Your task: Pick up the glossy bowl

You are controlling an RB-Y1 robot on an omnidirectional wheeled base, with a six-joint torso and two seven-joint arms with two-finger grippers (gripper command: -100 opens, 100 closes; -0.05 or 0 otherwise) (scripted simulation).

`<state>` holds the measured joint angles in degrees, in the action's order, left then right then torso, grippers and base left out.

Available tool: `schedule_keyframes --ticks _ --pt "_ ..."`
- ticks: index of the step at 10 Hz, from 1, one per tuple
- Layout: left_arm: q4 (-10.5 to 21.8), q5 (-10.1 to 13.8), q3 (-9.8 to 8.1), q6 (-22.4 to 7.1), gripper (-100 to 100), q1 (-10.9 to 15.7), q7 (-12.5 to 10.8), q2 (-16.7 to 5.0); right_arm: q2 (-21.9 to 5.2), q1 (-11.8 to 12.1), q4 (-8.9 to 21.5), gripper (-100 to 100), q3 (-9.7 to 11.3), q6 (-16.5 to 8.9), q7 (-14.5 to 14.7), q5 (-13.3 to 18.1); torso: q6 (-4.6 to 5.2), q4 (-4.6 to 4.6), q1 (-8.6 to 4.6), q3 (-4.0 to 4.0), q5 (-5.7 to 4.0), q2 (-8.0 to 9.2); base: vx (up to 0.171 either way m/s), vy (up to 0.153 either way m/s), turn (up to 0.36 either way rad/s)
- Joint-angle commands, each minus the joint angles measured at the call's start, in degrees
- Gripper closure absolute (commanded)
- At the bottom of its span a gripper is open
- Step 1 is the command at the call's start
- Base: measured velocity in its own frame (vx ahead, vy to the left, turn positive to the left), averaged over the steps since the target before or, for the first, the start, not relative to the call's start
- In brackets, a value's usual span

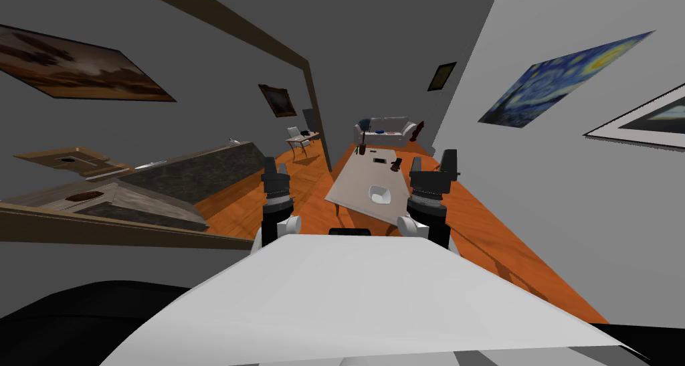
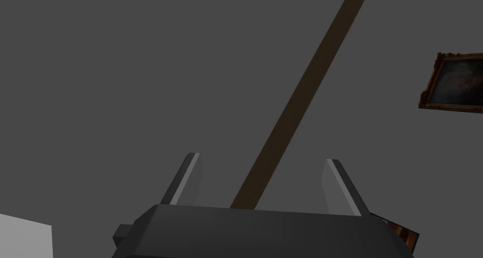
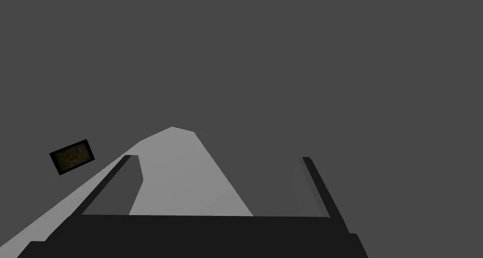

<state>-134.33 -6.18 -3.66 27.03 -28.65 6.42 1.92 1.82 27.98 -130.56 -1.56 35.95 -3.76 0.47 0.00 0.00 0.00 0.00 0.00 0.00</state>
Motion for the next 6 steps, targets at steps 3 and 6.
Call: schedule_keyframes --ticks 3,6 --pt "0.0 0.0 0.0 0.0 0 0.0 0.0 0.0 -4.7 -1.67 1.96 -100 1.05 -0.21 1.3 1.64 0.0 0.02 0.04 0.04 0.01 0.07 -0.022 0.013 -0.012" --pt "0.0 0.0 0.0 0.0 0 0.0 0.0 0.0 -8.69 -4.57 5.4 -100 2.65 -0.63 3.54 4.39 -0.01 0.02 0.08 0.05 0.01 0.09 -0.03 0.022 -0.007"
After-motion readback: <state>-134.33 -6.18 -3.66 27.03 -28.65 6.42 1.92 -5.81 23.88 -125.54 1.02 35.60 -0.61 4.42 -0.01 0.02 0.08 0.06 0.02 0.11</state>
